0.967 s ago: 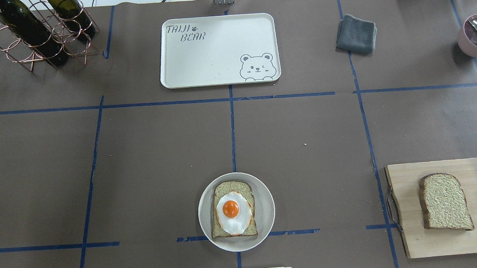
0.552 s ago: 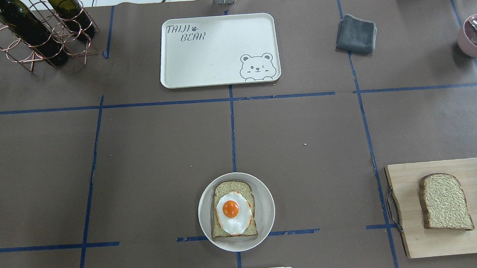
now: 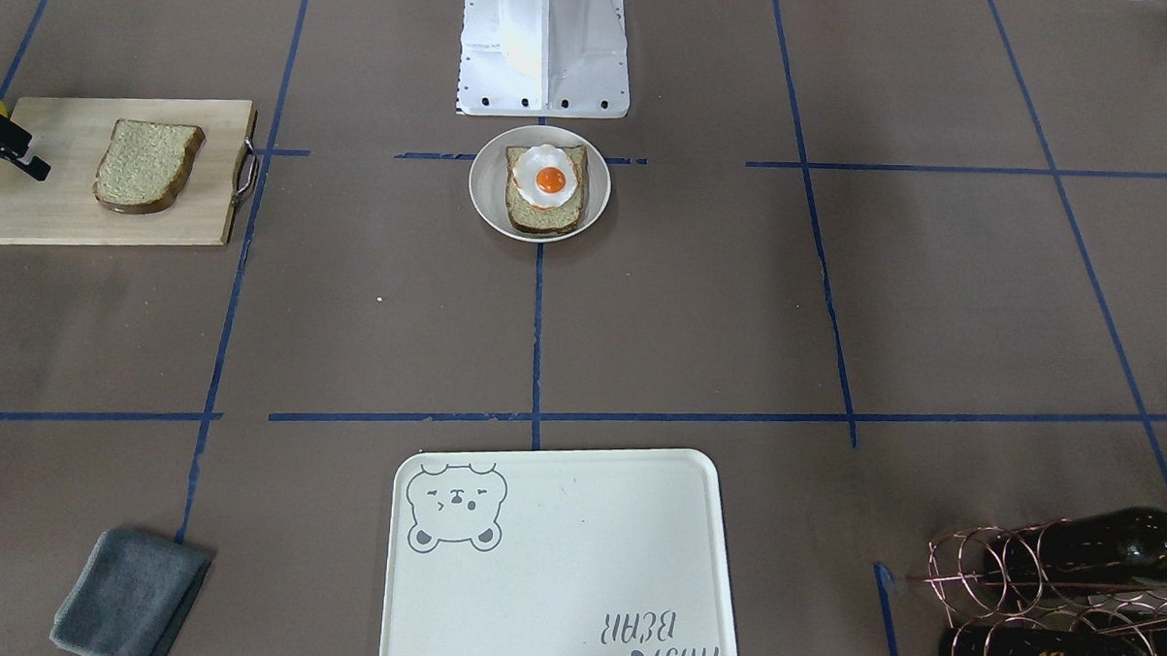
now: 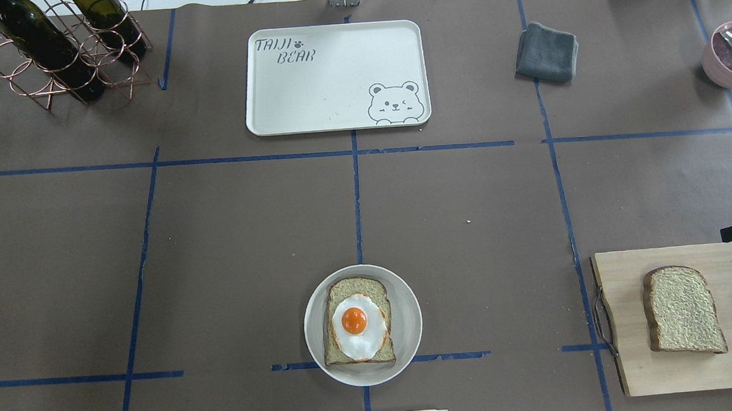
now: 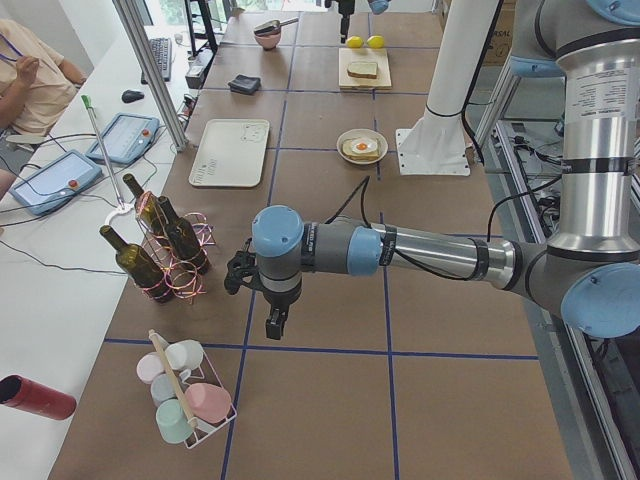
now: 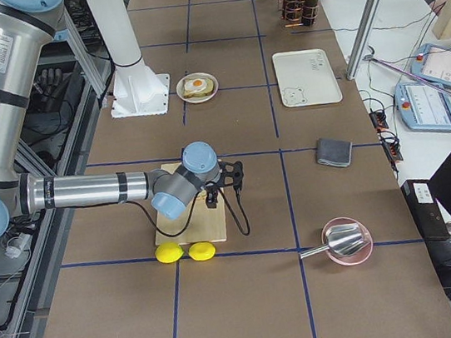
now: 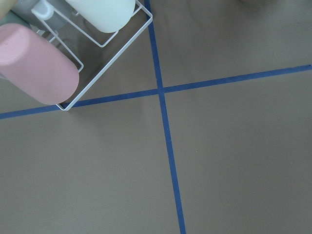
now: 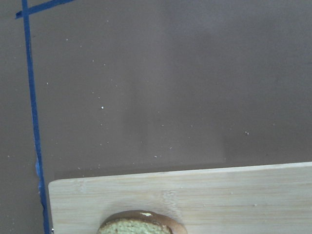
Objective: Make sandwich and place on tray
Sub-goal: 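Lower the right gripper and grasp the bread slice on the board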
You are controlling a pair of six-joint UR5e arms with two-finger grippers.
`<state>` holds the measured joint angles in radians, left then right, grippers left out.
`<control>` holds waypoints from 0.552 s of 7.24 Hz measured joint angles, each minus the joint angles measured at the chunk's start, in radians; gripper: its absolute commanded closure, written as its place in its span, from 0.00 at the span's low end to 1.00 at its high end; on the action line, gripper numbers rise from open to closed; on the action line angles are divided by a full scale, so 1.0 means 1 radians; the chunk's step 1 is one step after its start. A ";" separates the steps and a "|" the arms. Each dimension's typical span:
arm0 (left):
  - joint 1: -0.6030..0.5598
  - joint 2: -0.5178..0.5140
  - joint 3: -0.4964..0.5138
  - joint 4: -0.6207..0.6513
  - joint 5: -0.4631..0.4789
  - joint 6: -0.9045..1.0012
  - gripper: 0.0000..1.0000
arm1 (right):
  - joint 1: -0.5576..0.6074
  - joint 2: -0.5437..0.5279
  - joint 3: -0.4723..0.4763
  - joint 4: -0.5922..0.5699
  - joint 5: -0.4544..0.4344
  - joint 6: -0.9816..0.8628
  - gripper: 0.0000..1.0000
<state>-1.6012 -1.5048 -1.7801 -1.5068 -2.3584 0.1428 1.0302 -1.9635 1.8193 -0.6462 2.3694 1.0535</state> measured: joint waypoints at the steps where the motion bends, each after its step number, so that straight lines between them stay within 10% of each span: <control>1: 0.000 0.001 0.002 -0.014 -0.001 0.000 0.00 | -0.075 -0.009 0.000 0.060 -0.048 0.067 0.00; 4: 0.000 0.003 0.002 -0.024 -0.001 0.000 0.00 | -0.234 -0.024 -0.002 0.115 -0.182 0.188 0.01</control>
<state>-1.6015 -1.5021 -1.7785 -1.5305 -2.3592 0.1426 0.7964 -1.9873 1.8177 -0.5313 2.1877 1.2415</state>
